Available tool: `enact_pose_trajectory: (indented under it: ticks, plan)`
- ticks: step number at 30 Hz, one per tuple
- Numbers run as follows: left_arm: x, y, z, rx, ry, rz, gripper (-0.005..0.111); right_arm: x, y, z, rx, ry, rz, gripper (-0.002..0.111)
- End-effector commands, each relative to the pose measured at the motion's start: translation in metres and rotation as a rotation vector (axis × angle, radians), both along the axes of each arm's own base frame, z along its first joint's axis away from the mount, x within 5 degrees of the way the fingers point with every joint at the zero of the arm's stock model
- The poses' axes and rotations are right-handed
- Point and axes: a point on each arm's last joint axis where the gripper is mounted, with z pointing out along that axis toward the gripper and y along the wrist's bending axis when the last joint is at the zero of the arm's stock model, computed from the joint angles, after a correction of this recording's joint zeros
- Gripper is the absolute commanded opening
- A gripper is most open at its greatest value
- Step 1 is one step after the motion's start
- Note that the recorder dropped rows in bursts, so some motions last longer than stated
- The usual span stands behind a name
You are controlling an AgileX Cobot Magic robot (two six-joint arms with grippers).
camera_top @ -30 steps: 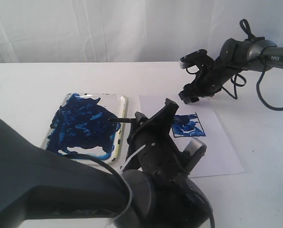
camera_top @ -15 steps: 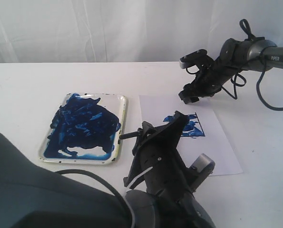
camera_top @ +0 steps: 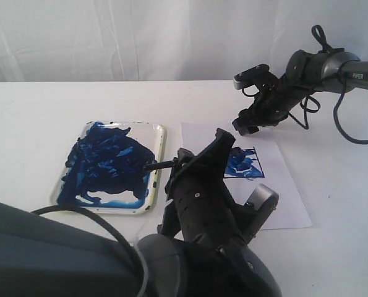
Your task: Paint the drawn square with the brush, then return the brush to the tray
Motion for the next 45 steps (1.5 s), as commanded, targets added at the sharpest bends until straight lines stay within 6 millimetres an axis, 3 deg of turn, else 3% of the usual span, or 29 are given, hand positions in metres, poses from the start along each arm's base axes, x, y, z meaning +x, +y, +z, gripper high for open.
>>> enact_pose_trajectory:
  ticks: [1, 6, 14, 24, 33, 45]
  plan:
    - [0.0, 0.008, 0.006, -0.007, -0.021, 0.061, 0.0, -0.009, -0.005, -0.03, -0.075, 0.099, 0.056, 0.06]
    - [0.017, 0.009, -0.004, -0.051, 0.082, 0.033, 0.0, -0.009, -0.005, -0.03, -0.075, 0.101, 0.056, 0.06]
    - [0.038, 0.019, -0.006, -0.084, 0.107, 0.068, 0.0, -0.009, -0.005, -0.03, -0.075, 0.099, 0.056, 0.06]
    - [0.033, 0.014, -0.007, -0.101, 0.121, 0.037, 0.0, -0.008, -0.005, -0.03, -0.075, 0.094, 0.055, 0.06]
    - [0.014, 0.001, -0.004, -0.1, 0.083, -0.032, 0.0, -0.008, -0.005, -0.03, -0.075, 0.094, 0.055, 0.06]
    - [0.015, -0.002, 0.002, -0.124, 0.024, -0.059, 0.0, -0.008, -0.005, -0.03, -0.075, 0.094, 0.055, 0.06]
